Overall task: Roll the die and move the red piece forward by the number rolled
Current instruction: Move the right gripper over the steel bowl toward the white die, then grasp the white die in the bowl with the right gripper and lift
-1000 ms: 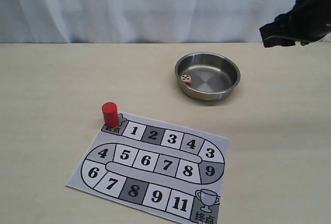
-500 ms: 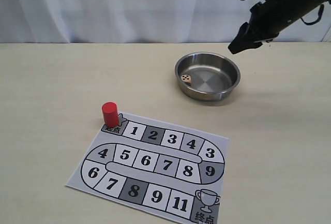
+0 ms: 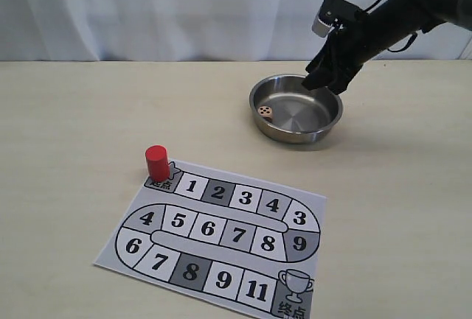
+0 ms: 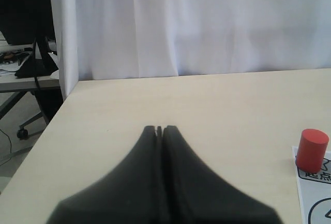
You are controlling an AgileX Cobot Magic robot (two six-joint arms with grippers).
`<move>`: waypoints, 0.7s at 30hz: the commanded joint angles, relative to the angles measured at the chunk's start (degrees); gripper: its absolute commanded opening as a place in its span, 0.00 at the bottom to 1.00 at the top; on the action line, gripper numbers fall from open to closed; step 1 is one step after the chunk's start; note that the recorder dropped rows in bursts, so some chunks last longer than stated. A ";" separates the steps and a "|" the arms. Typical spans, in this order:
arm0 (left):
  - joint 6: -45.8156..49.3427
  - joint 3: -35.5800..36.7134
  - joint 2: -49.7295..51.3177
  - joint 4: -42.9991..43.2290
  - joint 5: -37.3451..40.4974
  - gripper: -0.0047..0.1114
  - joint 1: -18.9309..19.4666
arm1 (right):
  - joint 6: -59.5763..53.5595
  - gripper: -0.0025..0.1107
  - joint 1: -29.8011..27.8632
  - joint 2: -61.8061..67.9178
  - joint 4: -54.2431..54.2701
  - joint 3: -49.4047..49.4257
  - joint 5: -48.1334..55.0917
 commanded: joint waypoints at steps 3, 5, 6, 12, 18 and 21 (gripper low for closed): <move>-0.27 -0.43 -0.16 -0.03 -0.71 0.04 -0.09 | -7.16 0.36 0.15 2.49 7.99 -0.55 -2.65; -0.27 -0.43 -0.16 -0.03 -0.71 0.04 -0.09 | -8.76 0.36 0.28 3.20 8.36 -0.55 -2.65; -0.27 -0.43 -0.16 -0.03 -0.71 0.04 -0.09 | -9.82 0.36 0.38 3.44 8.36 -0.55 -2.78; -0.27 -0.43 -0.16 -0.03 -0.99 0.04 -0.09 | -13.30 0.38 1.90 5.17 8.80 -0.55 -4.62; -0.27 -0.43 -0.16 -0.03 -0.99 0.04 -0.09 | -13.30 0.59 3.71 6.19 8.95 -0.55 -8.94; -0.27 -0.43 -0.16 -0.03 -0.99 0.04 -0.09 | -14.21 0.58 4.72 6.72 8.95 -0.55 -9.40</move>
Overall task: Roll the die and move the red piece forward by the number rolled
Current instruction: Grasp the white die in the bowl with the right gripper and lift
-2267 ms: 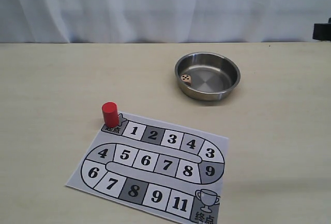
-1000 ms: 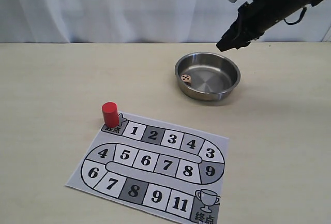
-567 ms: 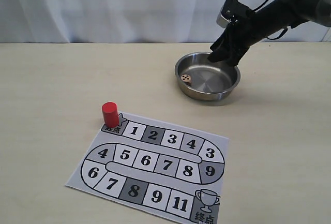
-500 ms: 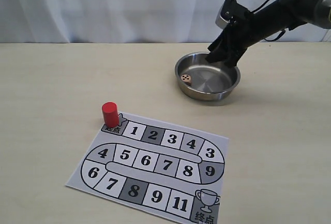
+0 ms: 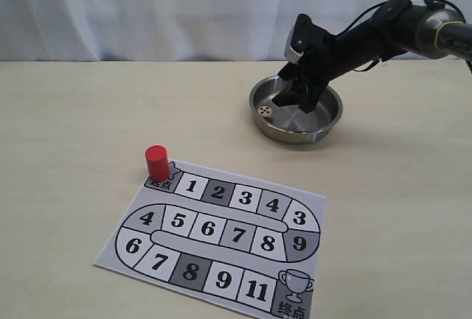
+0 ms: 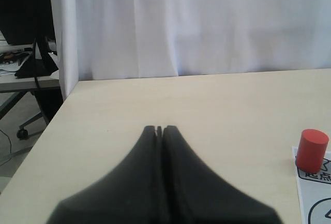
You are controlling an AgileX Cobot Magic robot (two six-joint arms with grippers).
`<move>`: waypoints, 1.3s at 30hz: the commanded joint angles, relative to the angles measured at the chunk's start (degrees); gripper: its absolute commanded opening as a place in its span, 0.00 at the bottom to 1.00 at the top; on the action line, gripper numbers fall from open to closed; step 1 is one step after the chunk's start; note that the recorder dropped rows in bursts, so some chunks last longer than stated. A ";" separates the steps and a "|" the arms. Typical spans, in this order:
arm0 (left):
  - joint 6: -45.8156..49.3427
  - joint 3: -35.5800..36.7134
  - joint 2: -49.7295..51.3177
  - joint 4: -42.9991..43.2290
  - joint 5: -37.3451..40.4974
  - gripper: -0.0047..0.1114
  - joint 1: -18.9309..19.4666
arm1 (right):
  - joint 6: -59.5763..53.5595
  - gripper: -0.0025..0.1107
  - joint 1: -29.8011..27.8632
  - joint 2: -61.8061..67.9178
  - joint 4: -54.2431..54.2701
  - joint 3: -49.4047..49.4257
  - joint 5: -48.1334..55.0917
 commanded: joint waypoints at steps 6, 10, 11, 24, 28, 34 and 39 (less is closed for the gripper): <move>-0.27 -0.43 -0.16 -0.03 -0.99 0.04 -0.09 | -3.34 0.58 2.38 1.84 -3.02 -0.44 -1.34; -0.27 -0.43 -0.16 -0.03 -0.99 0.04 -0.09 | -3.34 0.58 2.52 2.98 -6.02 -0.44 -2.49; -0.27 -0.43 -0.16 -0.03 -0.99 0.04 -0.09 | -3.34 0.58 2.52 3.25 -6.18 -0.44 -2.65; -0.27 -0.43 -0.16 -0.03 -0.72 0.04 -0.09 | -3.34 0.58 4.04 4.79 -5.51 -0.44 -4.75; -0.27 -0.43 -0.16 -0.03 -0.72 0.04 -0.09 | -3.34 0.58 4.55 4.84 -5.51 -0.44 -5.78; -0.27 -0.43 -0.16 -0.03 -0.72 0.04 -0.09 | -3.34 0.44 4.55 4.84 -5.40 -0.44 -5.41; -0.27 -0.43 -0.16 -0.03 -0.84 0.04 -0.09 | -3.34 0.30 4.55 4.84 -5.40 -0.44 -5.41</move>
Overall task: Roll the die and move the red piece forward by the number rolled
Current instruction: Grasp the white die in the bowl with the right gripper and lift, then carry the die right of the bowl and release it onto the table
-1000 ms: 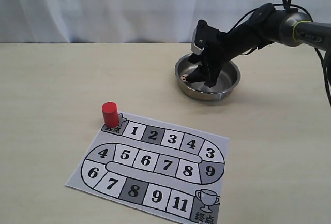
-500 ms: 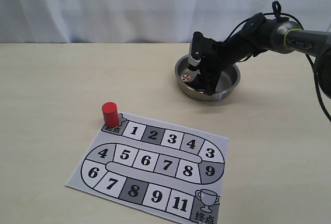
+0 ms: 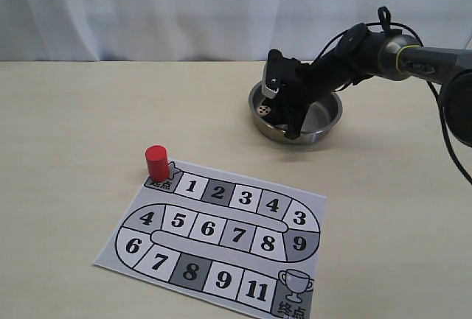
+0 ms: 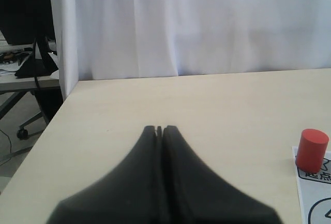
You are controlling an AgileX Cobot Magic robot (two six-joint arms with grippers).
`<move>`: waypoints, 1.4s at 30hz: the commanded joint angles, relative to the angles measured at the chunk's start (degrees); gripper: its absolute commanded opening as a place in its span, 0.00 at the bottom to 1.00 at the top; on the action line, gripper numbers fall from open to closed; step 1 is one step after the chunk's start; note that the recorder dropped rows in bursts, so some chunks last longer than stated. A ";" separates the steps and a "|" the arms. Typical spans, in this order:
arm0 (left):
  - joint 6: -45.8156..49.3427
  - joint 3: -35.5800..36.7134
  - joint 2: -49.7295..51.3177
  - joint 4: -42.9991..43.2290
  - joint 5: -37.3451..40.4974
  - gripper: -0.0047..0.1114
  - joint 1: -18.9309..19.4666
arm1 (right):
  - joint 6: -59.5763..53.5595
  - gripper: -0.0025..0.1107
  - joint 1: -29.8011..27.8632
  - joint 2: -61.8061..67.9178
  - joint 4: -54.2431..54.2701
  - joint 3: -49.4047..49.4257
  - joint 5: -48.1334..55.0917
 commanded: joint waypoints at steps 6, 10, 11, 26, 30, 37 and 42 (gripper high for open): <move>-0.27 -0.43 -0.16 -0.03 -0.84 0.04 -0.09 | -0.41 0.07 0.06 -0.06 0.34 -0.44 -0.12; -0.27 -0.43 -0.16 -0.03 -0.84 0.04 -0.09 | -0.16 0.06 -0.13 -0.83 -3.44 -0.44 -0.12; -0.27 -0.43 -0.16 -0.03 -0.84 0.04 -0.09 | 0.03 0.06 -0.13 -1.41 -5.40 -0.44 -0.12; -0.27 -0.43 -0.16 -0.03 -0.63 0.04 -0.09 | 56.10 0.06 -4.73 -12.71 -12.28 -0.44 2.29; -0.27 -0.43 -0.16 -0.03 -0.73 0.04 -0.09 | 67.33 0.06 -6.33 -14.16 -17.43 -0.44 8.32; -0.27 -0.43 -0.16 -0.03 -0.73 0.04 -0.09 | 84.19 0.06 -8.93 -15.58 -24.91 0.55 20.54; -0.27 -0.43 -0.16 -0.03 -0.73 0.04 -0.09 | 92.60 0.06 -8.58 -19.05 -34.35 8.88 21.75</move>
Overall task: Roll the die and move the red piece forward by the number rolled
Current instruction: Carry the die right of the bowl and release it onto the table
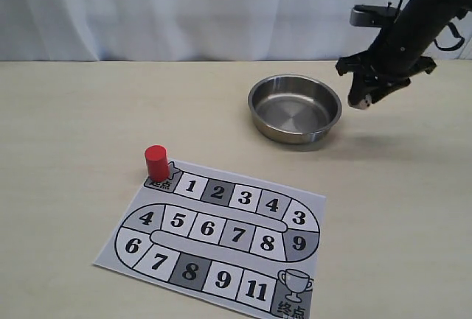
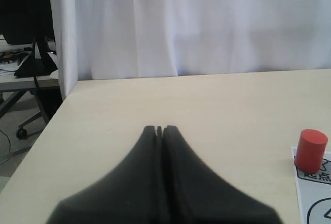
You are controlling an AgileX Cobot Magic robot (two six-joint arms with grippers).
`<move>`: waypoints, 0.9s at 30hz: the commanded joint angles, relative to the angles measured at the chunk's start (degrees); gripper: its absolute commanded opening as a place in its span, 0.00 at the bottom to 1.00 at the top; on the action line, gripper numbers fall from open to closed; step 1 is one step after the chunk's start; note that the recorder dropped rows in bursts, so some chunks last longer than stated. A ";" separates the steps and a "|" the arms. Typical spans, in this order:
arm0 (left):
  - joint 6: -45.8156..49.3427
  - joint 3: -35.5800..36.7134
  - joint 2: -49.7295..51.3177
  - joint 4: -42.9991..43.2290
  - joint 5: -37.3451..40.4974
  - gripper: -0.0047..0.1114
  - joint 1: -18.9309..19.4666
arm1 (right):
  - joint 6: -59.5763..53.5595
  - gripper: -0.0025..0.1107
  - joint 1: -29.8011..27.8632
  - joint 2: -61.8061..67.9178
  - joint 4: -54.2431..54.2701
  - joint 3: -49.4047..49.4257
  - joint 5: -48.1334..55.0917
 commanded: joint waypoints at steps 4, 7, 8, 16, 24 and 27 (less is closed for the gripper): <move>-0.12 -0.43 -0.16 -0.03 -0.73 0.04 -0.09 | 5.77 0.06 0.07 -8.29 -5.54 15.09 -1.08; -0.12 -0.43 -0.16 -0.03 -0.73 0.04 -0.09 | 6.21 0.06 0.07 -12.77 -5.54 21.99 -4.36; -0.12 -0.43 -0.16 -0.03 -0.73 0.04 -0.09 | 6.21 0.06 0.07 -14.38 -5.54 24.41 -5.25; -0.12 -0.43 -0.16 -0.03 -1.00 0.04 -0.09 | 16.90 0.06 -0.14 -26.90 -20.86 43.76 -18.26; -0.12 -0.43 -0.16 -0.03 -1.00 0.04 -0.09 | 30.07 0.11 -0.92 -27.09 -36.16 53.18 -35.67; -0.12 -0.43 -0.16 -0.03 -1.00 0.04 -0.09 | 14.24 0.35 -0.80 -25.78 -19.03 53.13 -39.25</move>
